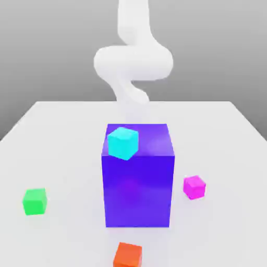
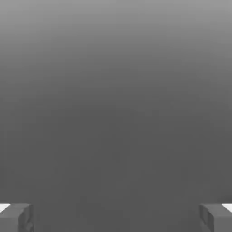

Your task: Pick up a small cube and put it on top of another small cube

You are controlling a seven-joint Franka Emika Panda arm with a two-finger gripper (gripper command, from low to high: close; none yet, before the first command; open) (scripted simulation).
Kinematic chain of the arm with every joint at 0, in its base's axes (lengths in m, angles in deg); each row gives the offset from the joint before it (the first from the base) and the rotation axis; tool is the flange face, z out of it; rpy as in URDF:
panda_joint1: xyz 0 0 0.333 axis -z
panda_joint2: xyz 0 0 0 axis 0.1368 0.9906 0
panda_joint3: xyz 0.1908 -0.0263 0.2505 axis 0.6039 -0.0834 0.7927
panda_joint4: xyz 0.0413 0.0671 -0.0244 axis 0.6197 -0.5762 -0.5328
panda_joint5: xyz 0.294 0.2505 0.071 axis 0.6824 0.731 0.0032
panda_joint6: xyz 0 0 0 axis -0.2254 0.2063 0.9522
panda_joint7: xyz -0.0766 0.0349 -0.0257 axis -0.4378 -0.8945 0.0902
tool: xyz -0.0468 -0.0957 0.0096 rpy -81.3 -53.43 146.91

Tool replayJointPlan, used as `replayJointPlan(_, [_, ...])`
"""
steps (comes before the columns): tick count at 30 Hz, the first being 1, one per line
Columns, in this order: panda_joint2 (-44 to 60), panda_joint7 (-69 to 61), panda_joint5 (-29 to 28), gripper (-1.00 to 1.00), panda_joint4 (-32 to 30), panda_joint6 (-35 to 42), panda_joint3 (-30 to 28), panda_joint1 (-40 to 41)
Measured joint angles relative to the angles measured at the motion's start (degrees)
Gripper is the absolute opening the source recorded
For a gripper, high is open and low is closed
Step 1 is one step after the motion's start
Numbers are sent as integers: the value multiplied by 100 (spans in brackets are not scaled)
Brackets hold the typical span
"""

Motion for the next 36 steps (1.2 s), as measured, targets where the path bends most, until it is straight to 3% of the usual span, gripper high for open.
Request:
replayJointPlan(26, [3616,-6500,-45,0,-3626,-3178,-225,-3448])
replayJointPlan(31, [4600,-7381,894,0,-3545,-3970,117,-3460])
replayJointPlan(35, [5418,-7472,1005,0,-3408,-4645,337,-3269])
replayJointPlan(36, [5562,-7468,1007,-100,-3386,-4765,311,-3299])
